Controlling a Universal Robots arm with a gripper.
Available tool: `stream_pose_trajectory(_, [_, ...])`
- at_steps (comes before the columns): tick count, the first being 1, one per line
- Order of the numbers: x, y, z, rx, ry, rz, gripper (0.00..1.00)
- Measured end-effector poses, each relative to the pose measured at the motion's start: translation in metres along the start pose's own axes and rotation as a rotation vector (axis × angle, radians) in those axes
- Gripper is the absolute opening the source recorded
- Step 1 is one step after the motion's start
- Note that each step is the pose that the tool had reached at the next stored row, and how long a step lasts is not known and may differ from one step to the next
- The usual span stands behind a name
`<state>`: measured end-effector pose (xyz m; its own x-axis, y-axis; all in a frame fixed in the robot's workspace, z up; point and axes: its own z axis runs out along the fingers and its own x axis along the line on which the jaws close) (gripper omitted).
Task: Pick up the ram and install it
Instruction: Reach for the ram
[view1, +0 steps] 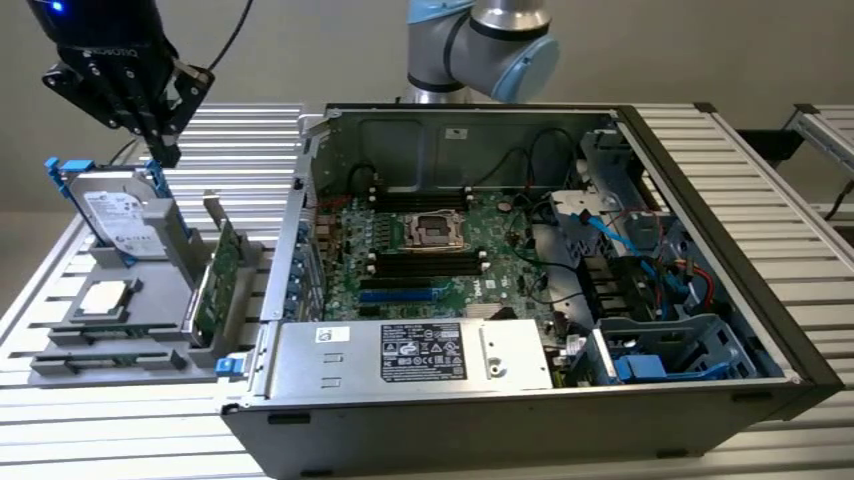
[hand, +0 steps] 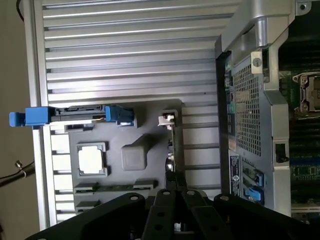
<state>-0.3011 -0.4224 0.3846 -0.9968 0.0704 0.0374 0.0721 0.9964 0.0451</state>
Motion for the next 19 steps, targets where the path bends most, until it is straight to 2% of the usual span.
stream_pose_trajectory(10, [0.026, -0.0252, 0.0020, 0.0000, -0.0002, 0.000, 0.11])
stream_pose_trajectory(19, [0.042, -0.0465, 0.0047, -0.0005, 0.0001, -0.005, 0.11])
